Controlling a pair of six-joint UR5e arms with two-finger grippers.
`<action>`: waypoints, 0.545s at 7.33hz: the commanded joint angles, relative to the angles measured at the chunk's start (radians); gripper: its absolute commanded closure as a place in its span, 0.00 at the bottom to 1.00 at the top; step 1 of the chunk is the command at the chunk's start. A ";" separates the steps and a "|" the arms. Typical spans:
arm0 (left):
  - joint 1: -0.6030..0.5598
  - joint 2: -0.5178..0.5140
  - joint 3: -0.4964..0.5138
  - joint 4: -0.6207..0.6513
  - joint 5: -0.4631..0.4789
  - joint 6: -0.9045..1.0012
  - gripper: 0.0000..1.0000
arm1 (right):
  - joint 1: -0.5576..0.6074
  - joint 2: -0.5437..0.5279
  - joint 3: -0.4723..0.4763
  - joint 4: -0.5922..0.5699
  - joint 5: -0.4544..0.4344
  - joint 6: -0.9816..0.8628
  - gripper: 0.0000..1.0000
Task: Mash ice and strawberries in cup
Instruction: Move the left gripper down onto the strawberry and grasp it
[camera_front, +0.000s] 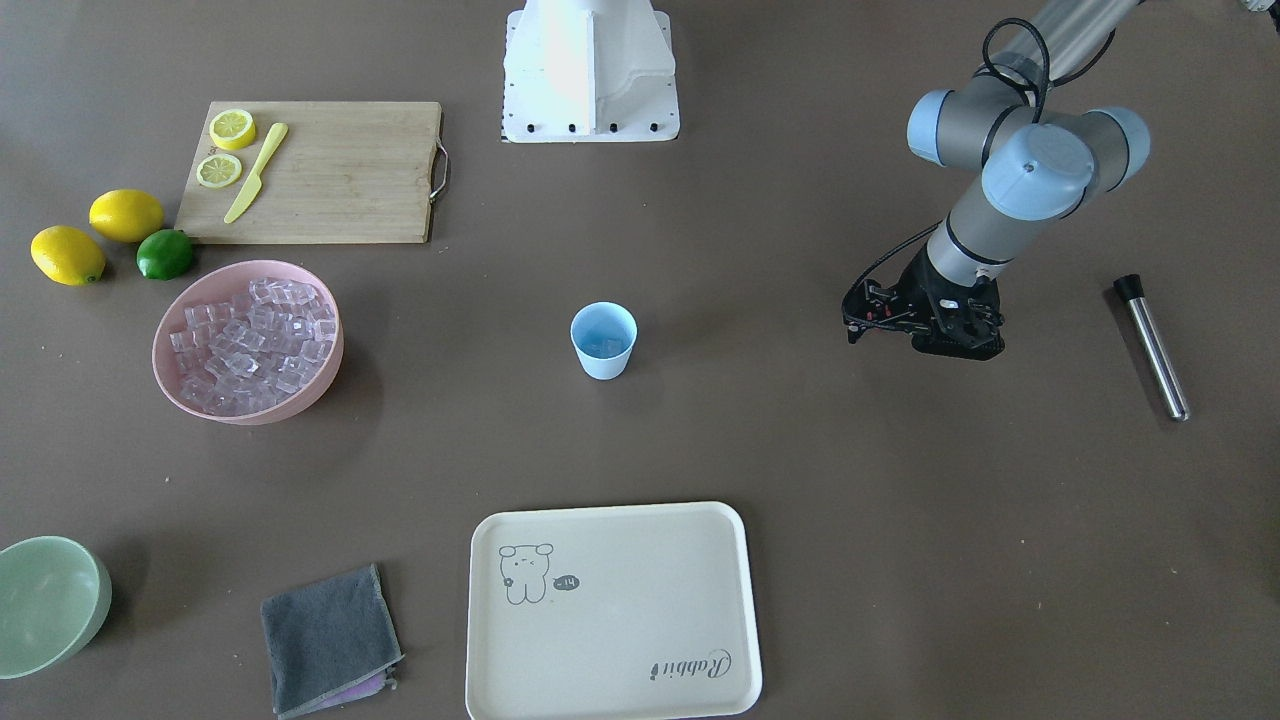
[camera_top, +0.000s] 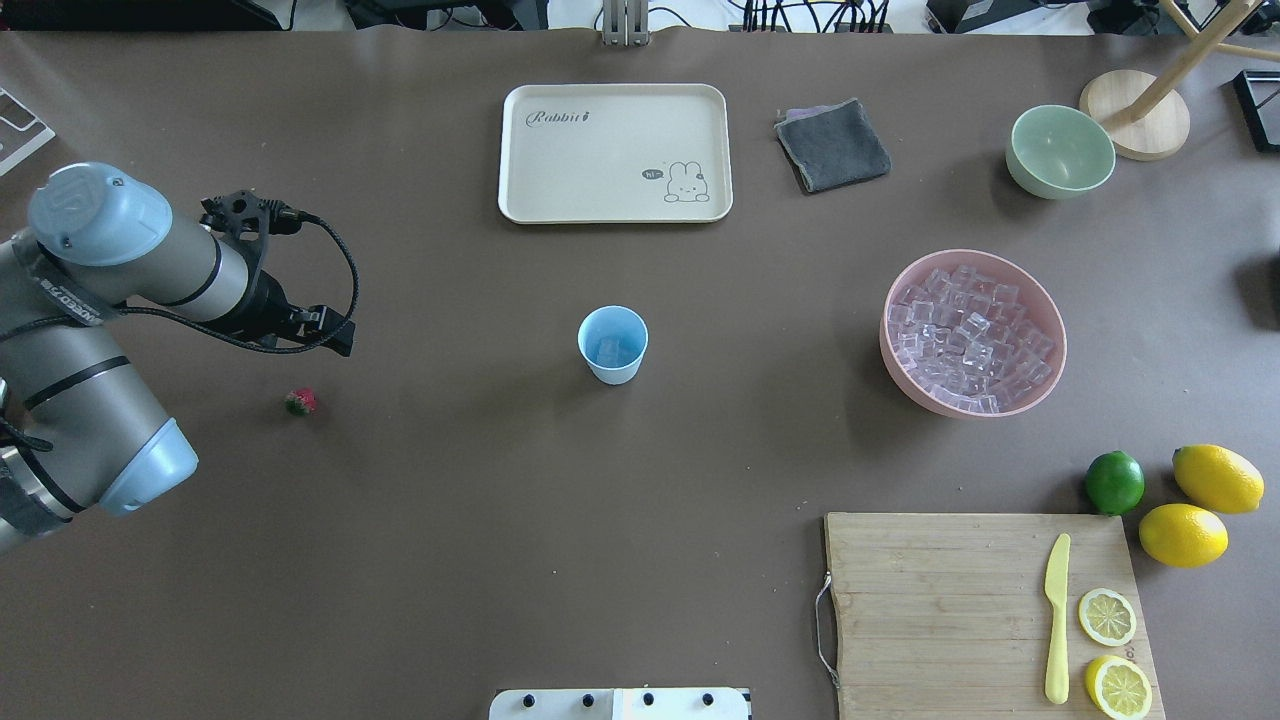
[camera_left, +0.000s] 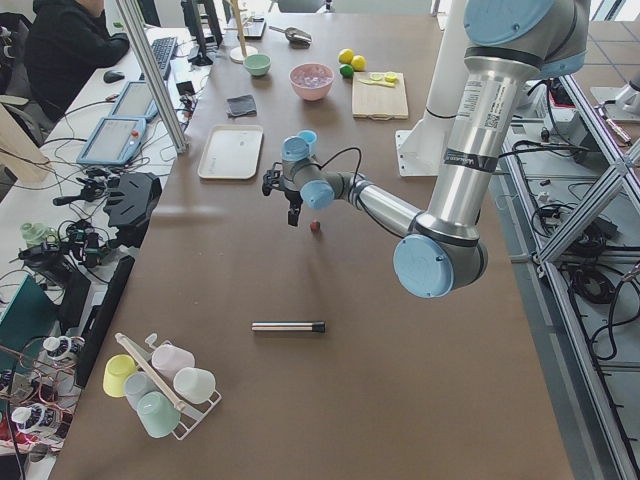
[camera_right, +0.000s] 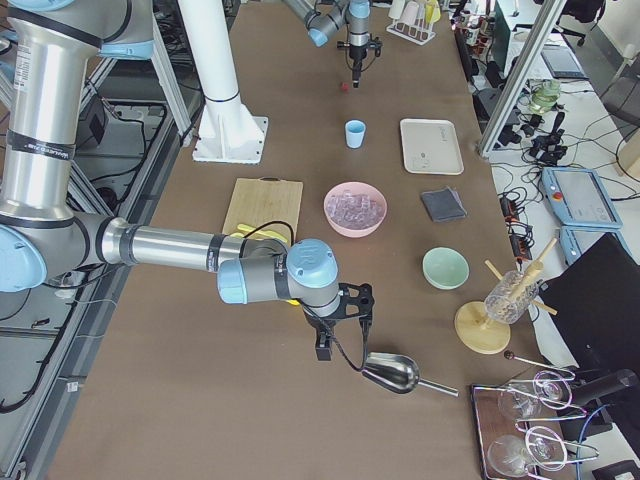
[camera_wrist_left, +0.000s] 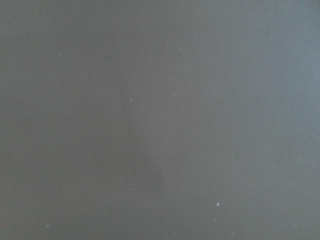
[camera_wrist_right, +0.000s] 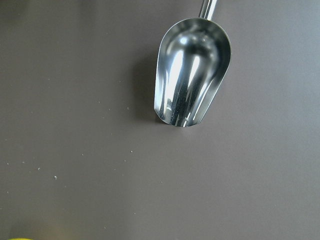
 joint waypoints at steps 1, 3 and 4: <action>0.040 0.007 0.000 -0.001 0.023 -0.010 0.02 | 0.000 -0.009 -0.001 0.002 0.000 -0.011 0.00; 0.064 0.024 -0.006 -0.001 0.049 -0.005 0.03 | 0.001 -0.013 0.001 0.003 0.010 -0.011 0.00; 0.068 0.033 -0.022 -0.001 0.058 -0.001 0.04 | 0.001 -0.021 0.004 0.006 0.010 -0.011 0.00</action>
